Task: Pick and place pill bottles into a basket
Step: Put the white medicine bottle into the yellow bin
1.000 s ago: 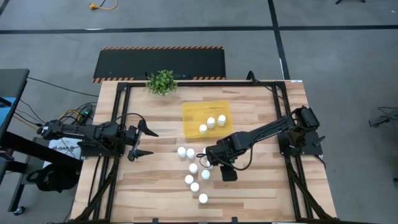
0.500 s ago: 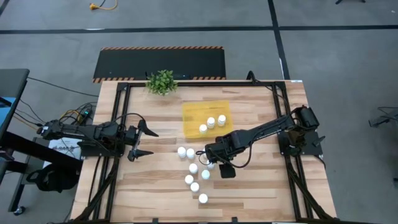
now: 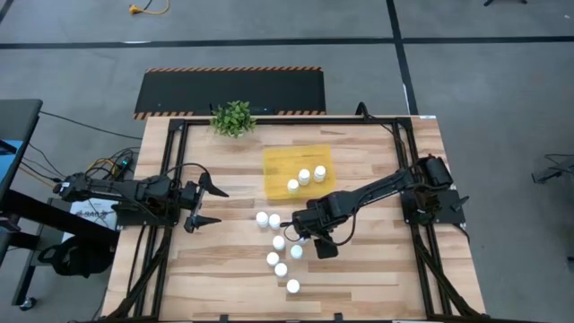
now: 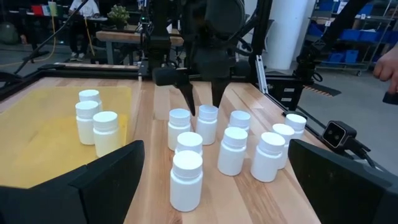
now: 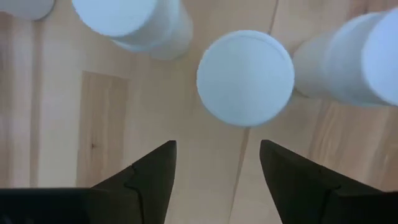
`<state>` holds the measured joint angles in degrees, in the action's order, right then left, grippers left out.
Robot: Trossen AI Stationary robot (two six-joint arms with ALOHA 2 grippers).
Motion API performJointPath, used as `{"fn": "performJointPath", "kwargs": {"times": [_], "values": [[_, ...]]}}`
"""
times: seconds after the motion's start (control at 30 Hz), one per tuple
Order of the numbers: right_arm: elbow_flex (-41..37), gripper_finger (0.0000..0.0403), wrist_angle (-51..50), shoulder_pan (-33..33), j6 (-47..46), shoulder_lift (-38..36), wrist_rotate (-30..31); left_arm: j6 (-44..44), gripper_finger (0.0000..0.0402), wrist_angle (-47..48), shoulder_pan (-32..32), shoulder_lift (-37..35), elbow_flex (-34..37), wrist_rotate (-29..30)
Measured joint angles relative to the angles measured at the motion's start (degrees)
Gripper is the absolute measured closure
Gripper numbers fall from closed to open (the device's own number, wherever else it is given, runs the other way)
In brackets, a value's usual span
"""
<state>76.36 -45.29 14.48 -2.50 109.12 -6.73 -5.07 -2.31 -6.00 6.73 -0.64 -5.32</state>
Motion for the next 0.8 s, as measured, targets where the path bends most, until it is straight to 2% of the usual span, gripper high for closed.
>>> {"fn": "performJointPath", "kwargs": {"times": [0.8], "values": [[0.0,0.0184,4.6,-0.4,0.2,0.0,2.3,-0.1,0.0015,0.0,0.0,0.0,0.0,0.0]]}}
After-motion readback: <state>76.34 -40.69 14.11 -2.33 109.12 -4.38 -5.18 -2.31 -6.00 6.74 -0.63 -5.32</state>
